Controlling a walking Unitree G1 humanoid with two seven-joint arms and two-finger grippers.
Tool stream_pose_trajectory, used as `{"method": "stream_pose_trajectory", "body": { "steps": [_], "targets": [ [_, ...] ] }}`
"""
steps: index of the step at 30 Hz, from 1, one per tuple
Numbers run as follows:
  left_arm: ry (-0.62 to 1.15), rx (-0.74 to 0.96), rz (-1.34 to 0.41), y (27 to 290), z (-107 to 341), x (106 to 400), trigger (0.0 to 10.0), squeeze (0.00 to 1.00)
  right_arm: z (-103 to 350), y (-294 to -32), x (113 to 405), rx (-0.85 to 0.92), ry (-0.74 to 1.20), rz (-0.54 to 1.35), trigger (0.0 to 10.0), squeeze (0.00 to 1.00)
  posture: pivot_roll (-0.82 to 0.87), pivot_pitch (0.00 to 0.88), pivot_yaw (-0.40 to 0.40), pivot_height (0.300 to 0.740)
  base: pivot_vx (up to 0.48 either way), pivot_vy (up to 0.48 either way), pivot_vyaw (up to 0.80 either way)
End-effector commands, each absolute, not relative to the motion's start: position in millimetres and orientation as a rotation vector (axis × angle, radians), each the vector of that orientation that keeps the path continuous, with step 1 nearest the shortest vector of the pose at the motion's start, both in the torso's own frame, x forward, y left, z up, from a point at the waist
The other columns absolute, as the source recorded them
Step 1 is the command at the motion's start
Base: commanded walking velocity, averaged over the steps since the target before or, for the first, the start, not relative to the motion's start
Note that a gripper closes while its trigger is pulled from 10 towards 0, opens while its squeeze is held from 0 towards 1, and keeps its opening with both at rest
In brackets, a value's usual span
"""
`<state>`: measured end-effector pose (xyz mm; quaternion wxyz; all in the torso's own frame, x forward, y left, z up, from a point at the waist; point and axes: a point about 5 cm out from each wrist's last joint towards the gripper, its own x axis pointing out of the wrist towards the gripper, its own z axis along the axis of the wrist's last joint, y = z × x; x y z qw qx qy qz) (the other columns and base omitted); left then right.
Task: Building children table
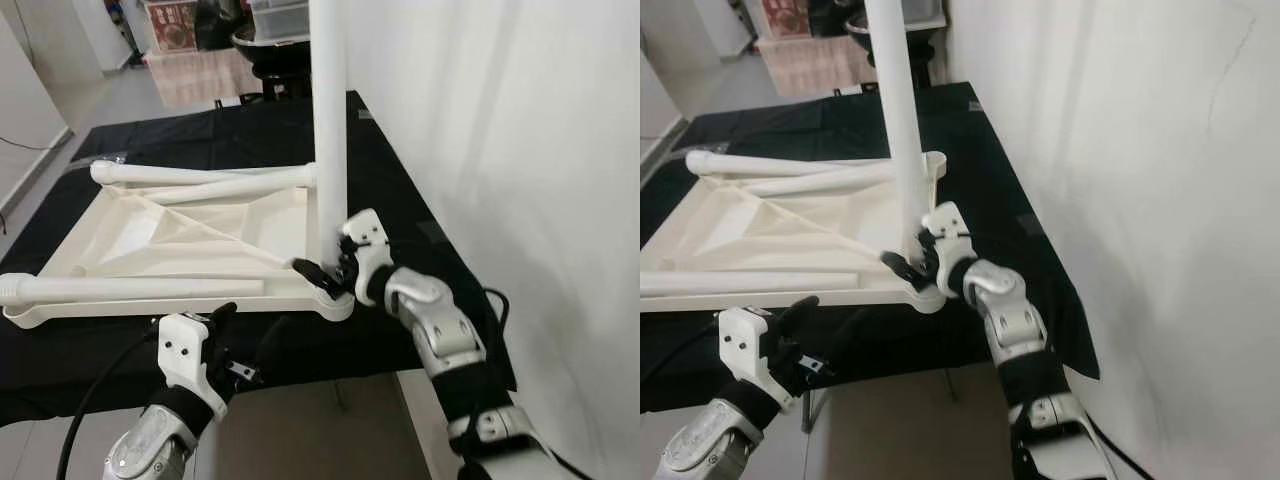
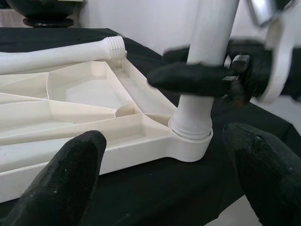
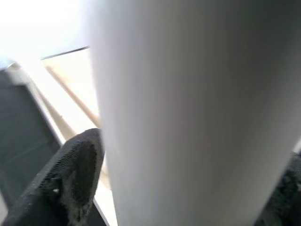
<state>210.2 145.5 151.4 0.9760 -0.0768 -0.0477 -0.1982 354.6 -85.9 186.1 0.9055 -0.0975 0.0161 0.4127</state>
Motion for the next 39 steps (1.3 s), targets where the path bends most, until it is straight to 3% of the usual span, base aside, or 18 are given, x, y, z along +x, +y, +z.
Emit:
{"method": "stream_pose_trajectory", "body": {
  "steps": [1,10,11,13,14,28,29,30,32,34,35,36,37,39],
  "targets": [
    [-0.074,-0.155,-0.401,146,149,209,10.0,0.00,188,-81,359,-0.231,0.036,0.962,10.0,0.00,-0.01,0.104,0.053,0.740,0.000,0.000,0.00],
    [-0.076,-0.171,-0.408,141,150,206,10.0,0.00,192,-88,374,-0.229,0.103,1.135,10.0,0.00,0.01,0.115,0.031,0.740,0.000,0.000,0.00],
    [-0.077,-0.177,-0.414,139,151,206,10.0,0.00,191,-90,377,-0.223,0.114,1.124,3.3,0.00,0.01,0.125,0.020,0.740,0.000,0.000,0.00],
    [-0.078,-0.180,-0.418,138,151,205,10.0,0.00,191,-91,379,-0.221,0.120,1.116,3.3,0.00,0.01,0.127,0.018,0.740,0.000,0.000,0.00],
    [-0.079,-0.182,-0.421,137,151,205,10.0,0.00,190,-93,380,-0.229,0.130,1.111,0.0,0.00,0.02,0.133,0.016,0.740,0.000,0.000,0.00],
    [-0.069,-0.202,-0.440,135,150,202,10.0,0.00,184,-108,386,-0.312,0.124,0.956,0.0,0.00,0.00,0.125,0.013,0.740,0.000,0.000,0.00],
    [-0.068,-0.201,-0.434,138,150,201,10.0,0.00,158,-91,357,-0.211,0.147,0.620,0.0,0.00,0.00,0.128,0.016,0.740,0.000,0.000,0.00],
    [-0.068,-0.201,-0.434,138,150,201,10.0,0.00,158,-91,357,-0.211,0.147,0.620,0.0,0.00,0.00,0.128,0.016,0.740,0.000,0.000,0.00],
    [-0.068,-0.201,-0.431,139,150,201,10.0,0.00,148,-98,324,-0.099,0.189,0.269,0.0,0.00,0.00,0.128,0.016,0.740,0.000,0.000,0.00],
    [-0.068,-0.201,-0.431,139,150,201,10.0,0.00,148,-98,324,-0.099,0.189,0.269,0.0,0.00,0.00,0.128,0.016,0.740,0.000,0.000,0.00],
    [-0.065,-0.196,-0.430,139,150,202,10.0,0.00,140,-80,310,-0.115,0.176,0.360,0.0,0.00,-0.02,0.132,0.048,0.740,0.000,0.000,0.00],
    [-0.065,-0.196,-0.430,139,150,202,10.0,0.00,140,-80,310,-0.115,0.176,0.360,0.0,0.00,-0.02,0.132,0.048,0.740,0.000,0.000,0.00],
    [-0.060,-0.199,-0.429,140,148,204,10.0,0.00,141,-58,321,-0.137,0.115,0.523,0.0,0.00,0.00,0.125,0.037,0.740,0.000,0.000,0.00],
    [-0.059,-0.201,-0.430,140,148,204,10.0,0.00,142,-52,326,-0.129,0.105,0.550,0.0,0.00,0.00,0.125,0.037,0.740,0.000,0.000,0.00]
  ]
}}
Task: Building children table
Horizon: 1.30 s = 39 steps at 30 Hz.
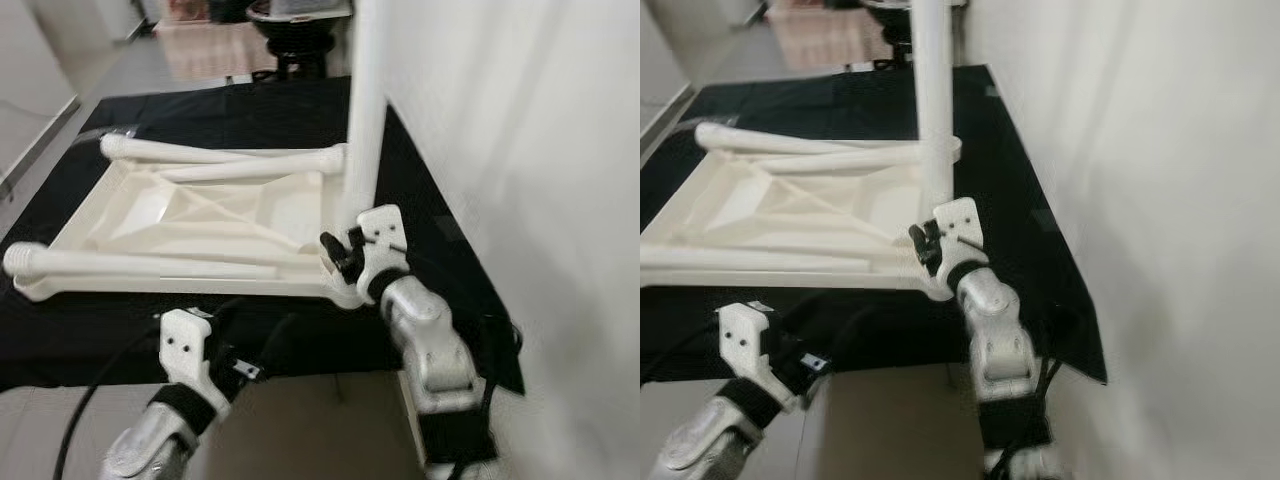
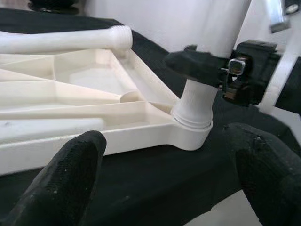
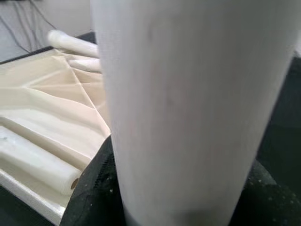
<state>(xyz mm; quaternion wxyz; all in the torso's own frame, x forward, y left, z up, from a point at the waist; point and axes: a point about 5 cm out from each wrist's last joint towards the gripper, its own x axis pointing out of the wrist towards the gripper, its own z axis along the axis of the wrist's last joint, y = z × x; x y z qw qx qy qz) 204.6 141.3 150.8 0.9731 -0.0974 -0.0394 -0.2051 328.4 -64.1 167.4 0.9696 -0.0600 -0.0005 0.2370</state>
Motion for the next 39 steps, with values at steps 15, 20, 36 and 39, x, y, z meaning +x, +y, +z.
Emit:
{"method": "stream_pose_trajectory", "body": {
  "steps": [15,20,36,39],
  "targets": [
    [-0.071,-0.209,-0.407,139,152,203,10.0,0.00,166,-53,341,-0.238,0.032,0.991,10.0,0.12,0.02,0.153,0.041,0.740,0.000,0.000,0.00],
    [-0.070,-0.209,-0.410,138,152,203,10.0,0.00,173,-60,351,-0.255,0.026,1.080,10.0,0.00,0.02,0.159,0.038,0.740,0.000,0.000,0.00],
    [-0.065,-0.209,-0.408,138,153,200,10.0,0.00,188,-79,370,-0.263,0.080,1.217,0.0,0.00,0.03,0.166,0.036,0.740,0.000,0.000,0.00],
    [-0.063,-0.209,-0.408,138,153,199,10.0,0.00,186,-87,369,-0.285,0.077,1.170,0.0,0.00,0.03,0.162,0.027,0.740,0.000,0.000,0.00]
  ]
}}
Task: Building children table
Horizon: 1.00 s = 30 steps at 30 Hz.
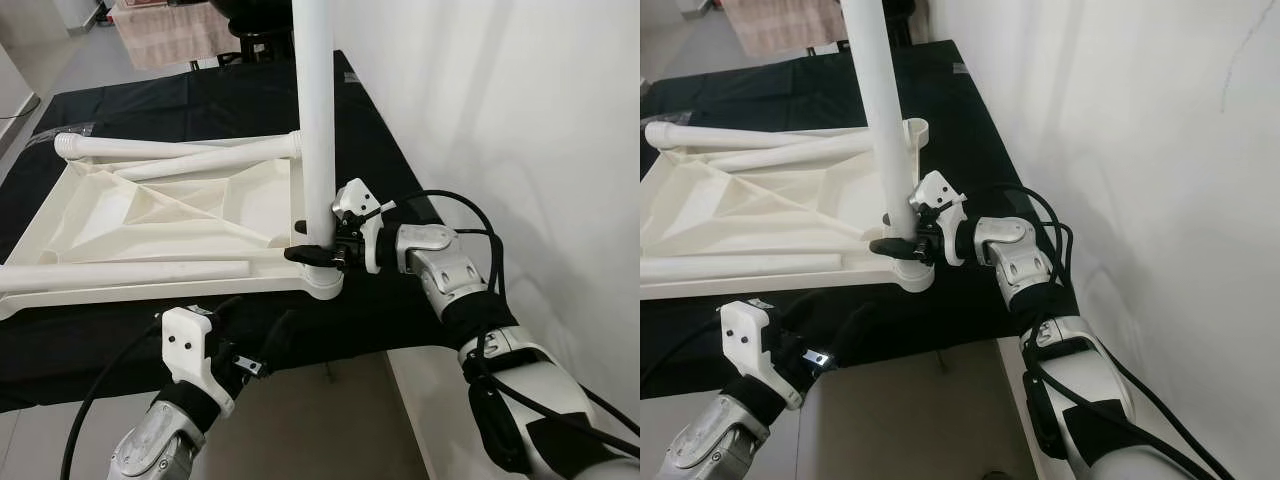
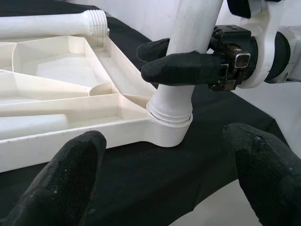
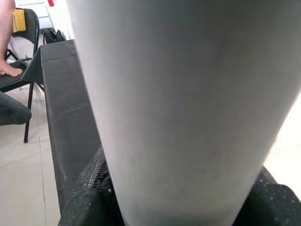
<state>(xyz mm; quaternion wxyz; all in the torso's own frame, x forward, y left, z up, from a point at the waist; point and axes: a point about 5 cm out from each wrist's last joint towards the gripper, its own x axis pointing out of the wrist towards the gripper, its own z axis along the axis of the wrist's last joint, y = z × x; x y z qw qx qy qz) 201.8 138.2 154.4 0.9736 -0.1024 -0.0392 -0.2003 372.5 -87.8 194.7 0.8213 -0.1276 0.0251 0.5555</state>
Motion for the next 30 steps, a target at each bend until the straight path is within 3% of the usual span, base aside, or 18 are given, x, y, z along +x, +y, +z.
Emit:
{"method": "stream_pose_trajectory", "body": {
  "steps": [1,3,4,5,6,8,9,10,15,16,18,19,26,27,28,29,30],
  "targets": [
    [-0.063,-0.209,-0.408,138,153,199,10.0,0.00,186,-87,369,-0.285,0.077,1.170,0.0,0.00,0.03,0.162,0.027,0.740,0.000,0.000,0.00],
    [-0.063,-0.209,-0.408,138,153,199,10.0,0.00,186,-87,369,-0.285,0.077,1.170,0.0,0.00,0.03,0.162,0.027,0.740,0.000,0.000,0.00],
    [-0.061,-0.209,-0.408,138,152,198,10.0,0.00,171,-90,361,-0.307,0.157,1.049,0.0,0.00,0.03,0.158,0.000,0.740,0.000,0.000,0.00],
    [-0.061,-0.209,-0.408,138,152,198,10.0,0.00,171,-90,361,-0.307,0.157,1.049,0.0,0.00,0.03,0.158,0.000,0.740,0.000,0.000,0.00],
    [-0.060,-0.210,-0.406,139,151,198,10.0,0.00,152,-80,340,-0.283,0.171,0.799,0.0,0.00,0.01,0.151,0.011,0.740,0.000,0.000,0.00],
    [-0.060,-0.210,-0.406,139,151,198,10.0,0.00,152,-80,340,-0.283,0.171,0.799,0.0,0.00,0.01,0.151,0.011,0.740,0.000,0.000,0.00],
    [-0.058,-0.209,-0.405,140,150,199,10.0,0.00,137,-67,314,-0.307,0.158,0.668,0.0,0.00,-0.01,0.140,0.028,0.740,0.000,0.000,0.00],
    [-0.053,-0.202,-0.401,141,148,201,10.0,0.00,137,-59,305,-0.269,0.122,0.592,0.0,0.00,-0.01,0.108,0.036,0.740,0.000,0.000,0.00],
    [-0.045,-0.188,-0.388,140,144,206,10.0,0.00,141,-54,325,-0.246,0.067,0.569,0.0,0.00,0.00,0.087,0.020,0.740,0.000,0.000,0.00],
    [-0.045,-0.182,-0.386,140,144,207,10.0,0.00,139,-52,330,-0.237,0.078,0.560,1.6,0.00,0.00,0.081,0.020,0.740,0.000,0.000,0.00],
    [-0.046,-0.177,-0.385,139,143,207,10.0,0.00,138,-50,331,-0.228,0.088,0.556,1.6,0.00,0.00,0.081,0.020,0.740,0.000,0.000,0.00],
    [-0.049,-0.173,-0.375,139,143,208,10.0,0.00,139,-47,335,-0.188,0.096,0.588,10.0,1.00,0.00,0.078,0.022,0.740,0.000,0.000,0.00],
    [-0.055,-0.172,-0.364,140,144,211,10.0,0.00,158,-44,341,-0.174,0.038,0.743,10.0,1.00,0.00,0.077,0.026,0.740,0.000,0.000,0.00],
    [-0.054,-0.173,-0.366,140,144,211,10.0,0.00,164,-44,344,-0.192,0.015,0.835,10.0,0.87,0.00,0.079,0.028,0.740,0.000,0.000,0.00],
    [-0.054,-0.173,-0.366,140,144,211,10.0,0.00,164,-44,344,-0.192,0.015,0.835,10.0,0.87,0.00,0.079,0.028,0.740,0.000,0.000,0.00],
    [-0.054,-0.173,-0.368,140,144,211,10.0,0.00,169,-45,346,-0.212,-0.006,0.908,10.0,0.04,-0.01,0.080,0.030,0.740,0.000,0.000,0.00],
    [-0.054,-0.177,-0.371,139,144,211,10.0,0.00,172,-48,350,-0.243,-0.007,0.977,10.0,0.00,0.00,0.084,0.027,0.740,0.000,0.000,0.00]
  ]
}}
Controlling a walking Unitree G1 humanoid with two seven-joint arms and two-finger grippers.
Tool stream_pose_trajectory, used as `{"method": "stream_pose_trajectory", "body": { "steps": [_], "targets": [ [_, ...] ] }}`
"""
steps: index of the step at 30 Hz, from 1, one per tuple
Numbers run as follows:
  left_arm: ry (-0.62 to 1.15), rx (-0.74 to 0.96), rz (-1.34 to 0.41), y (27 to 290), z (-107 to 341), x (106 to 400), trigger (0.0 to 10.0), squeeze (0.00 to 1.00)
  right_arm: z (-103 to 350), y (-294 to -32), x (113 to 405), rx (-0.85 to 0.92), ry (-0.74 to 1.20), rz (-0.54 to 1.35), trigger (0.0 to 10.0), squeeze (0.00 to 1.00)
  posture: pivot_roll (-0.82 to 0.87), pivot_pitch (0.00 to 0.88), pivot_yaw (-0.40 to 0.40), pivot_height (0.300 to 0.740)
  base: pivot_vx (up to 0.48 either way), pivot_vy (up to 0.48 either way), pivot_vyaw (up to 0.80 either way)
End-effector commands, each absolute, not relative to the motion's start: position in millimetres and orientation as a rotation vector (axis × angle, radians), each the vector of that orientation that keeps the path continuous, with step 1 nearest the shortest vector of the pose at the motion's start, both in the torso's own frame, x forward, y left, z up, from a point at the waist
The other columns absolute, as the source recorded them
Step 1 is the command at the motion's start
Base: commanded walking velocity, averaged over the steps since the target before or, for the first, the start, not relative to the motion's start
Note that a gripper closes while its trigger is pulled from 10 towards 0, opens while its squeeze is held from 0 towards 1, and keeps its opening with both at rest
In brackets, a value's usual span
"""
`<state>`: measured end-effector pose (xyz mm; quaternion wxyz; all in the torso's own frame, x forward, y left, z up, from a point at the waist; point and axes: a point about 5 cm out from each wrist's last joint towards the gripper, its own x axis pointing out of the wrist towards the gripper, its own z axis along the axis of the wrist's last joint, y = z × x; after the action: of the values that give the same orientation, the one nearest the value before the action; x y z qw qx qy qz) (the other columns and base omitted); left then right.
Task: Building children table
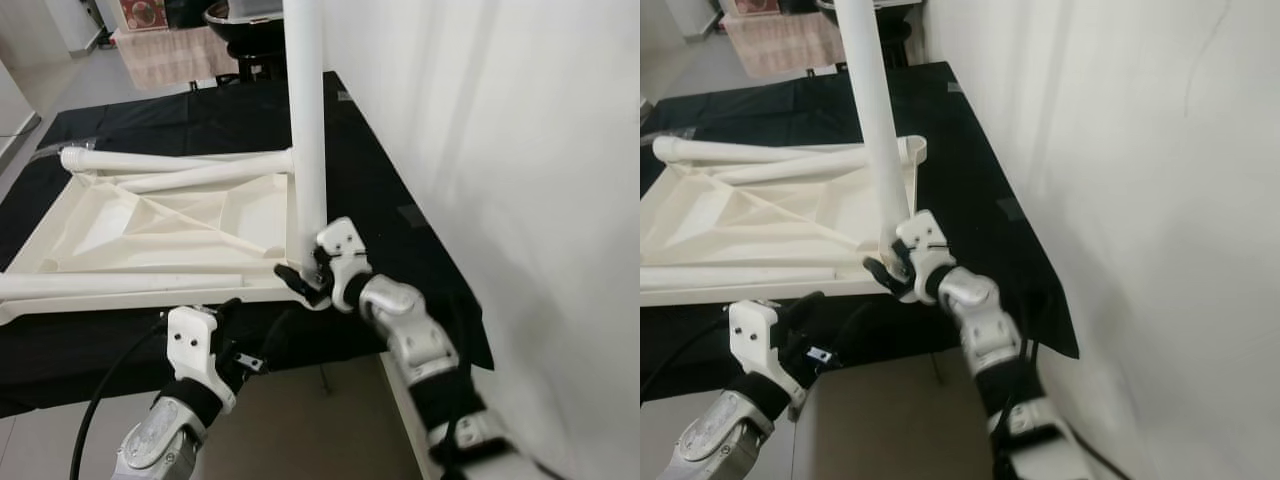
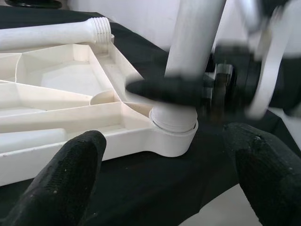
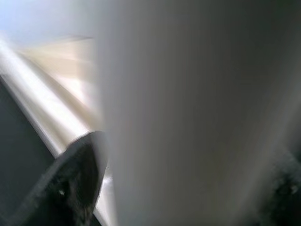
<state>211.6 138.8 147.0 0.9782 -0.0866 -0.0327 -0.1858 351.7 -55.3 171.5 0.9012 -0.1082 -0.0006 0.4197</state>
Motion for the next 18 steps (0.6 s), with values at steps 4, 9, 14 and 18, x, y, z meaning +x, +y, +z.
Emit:
{"method": "stream_pose_trajectory", "body": {
  "steps": [4,9,14,18],
  "targets": [
    [-0.056,-0.180,-0.375,139,145,211,10.0,0.00,175,-53,358,-0.260,0.007,1.060,10.0,0.00,0.00,0.088,0.021,0.740,0.000,0.000,0.00],
    [-0.059,-0.187,-0.379,137,146,209,10.0,0.00,182,-60,372,-0.238,0.063,1.135,2.9,0.00,0.02,0.104,0.019,0.740,0.000,0.000,0.00],
    [-0.058,-0.190,-0.382,137,147,207,10.0,0.00,186,-60,377,-0.236,0.075,1.124,0.0,0.00,0.02,0.117,0.022,0.740,0.000,0.000,0.00],
    [-0.057,-0.192,-0.385,136,148,204,10.0,0.00,189,-61,379,-0.208,0.070,1.128,0.0,0.00,0.03,0.131,0.024,0.740,0.000,0.000,0.00]
  ]
}}
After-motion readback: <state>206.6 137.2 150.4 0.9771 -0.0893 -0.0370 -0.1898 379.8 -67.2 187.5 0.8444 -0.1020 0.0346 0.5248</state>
